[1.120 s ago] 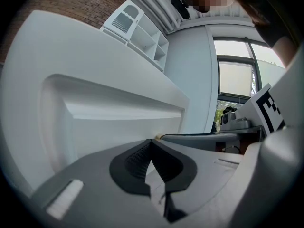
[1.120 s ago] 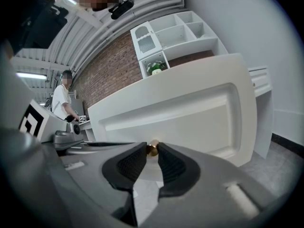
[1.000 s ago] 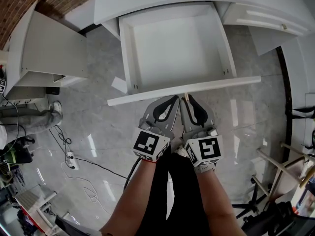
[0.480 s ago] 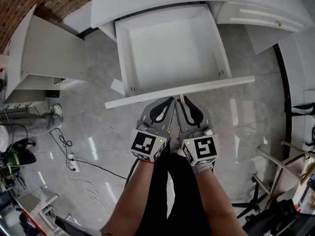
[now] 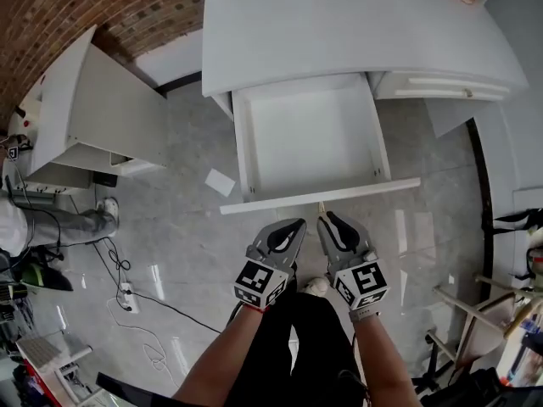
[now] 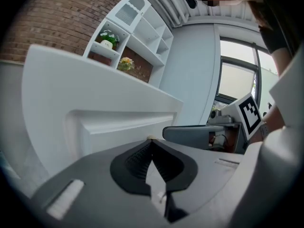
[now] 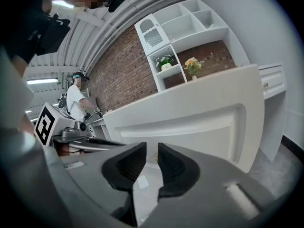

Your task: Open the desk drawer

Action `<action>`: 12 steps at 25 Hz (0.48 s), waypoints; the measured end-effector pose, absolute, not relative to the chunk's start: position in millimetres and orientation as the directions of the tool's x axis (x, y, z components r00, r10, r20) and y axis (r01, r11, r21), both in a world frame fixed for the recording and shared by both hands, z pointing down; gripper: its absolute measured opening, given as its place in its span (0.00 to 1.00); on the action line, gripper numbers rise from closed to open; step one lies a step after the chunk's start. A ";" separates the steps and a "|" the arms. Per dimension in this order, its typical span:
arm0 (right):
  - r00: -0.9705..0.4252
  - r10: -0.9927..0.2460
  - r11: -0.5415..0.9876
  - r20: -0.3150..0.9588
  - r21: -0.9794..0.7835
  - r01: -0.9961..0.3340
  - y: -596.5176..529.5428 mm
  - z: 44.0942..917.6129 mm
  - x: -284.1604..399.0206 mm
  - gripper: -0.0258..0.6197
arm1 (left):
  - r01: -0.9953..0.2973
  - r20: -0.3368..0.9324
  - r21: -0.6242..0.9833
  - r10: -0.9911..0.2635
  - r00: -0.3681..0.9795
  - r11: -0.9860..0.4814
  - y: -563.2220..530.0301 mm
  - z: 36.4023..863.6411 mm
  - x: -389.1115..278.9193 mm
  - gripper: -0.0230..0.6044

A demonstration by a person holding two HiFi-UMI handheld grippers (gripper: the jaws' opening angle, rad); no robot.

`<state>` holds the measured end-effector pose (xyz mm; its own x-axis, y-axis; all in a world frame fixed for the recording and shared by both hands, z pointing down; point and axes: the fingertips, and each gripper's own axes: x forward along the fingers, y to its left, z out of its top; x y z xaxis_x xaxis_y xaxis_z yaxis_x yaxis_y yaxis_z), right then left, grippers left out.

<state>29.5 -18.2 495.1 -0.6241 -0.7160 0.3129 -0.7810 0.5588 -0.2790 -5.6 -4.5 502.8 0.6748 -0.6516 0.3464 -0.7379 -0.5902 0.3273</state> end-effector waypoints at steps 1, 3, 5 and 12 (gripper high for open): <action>-0.630 -0.716 0.570 0.301 -0.270 -0.776 -17.1 483.2 30.1 0.14 | -0.723 0.343 0.319 -0.636 0.691 -0.612 -0.6 493.7 -3.7 0.04; -0.637 -0.725 0.585 0.263 -0.254 -0.770 -16.8 454.9 33.2 0.04 | -0.689 0.324 0.299 -0.609 0.724 -0.660 3.9 472.4 -0.7 0.04; -0.648 -0.729 0.599 0.222 -0.251 -0.760 -17.9 427.4 35.4 0.04 | -0.671 0.296 0.272 -0.604 0.740 -0.689 1.9 448.9 -4.3 0.04; -0.652 -0.734 0.620 0.188 -0.207 -0.757 -21.3 355.4 40.6 0.04 | -0.691 0.191 0.250 -0.665 0.722 -0.678 -20.6 360.5 -28.8 0.04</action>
<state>40.6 -21.3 355.4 -0.6522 -0.7343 0.1881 -0.7572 0.6195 -0.2068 -28.8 -20.6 360.5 0.7218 -0.6652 0.1910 -0.6911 -0.6781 0.2501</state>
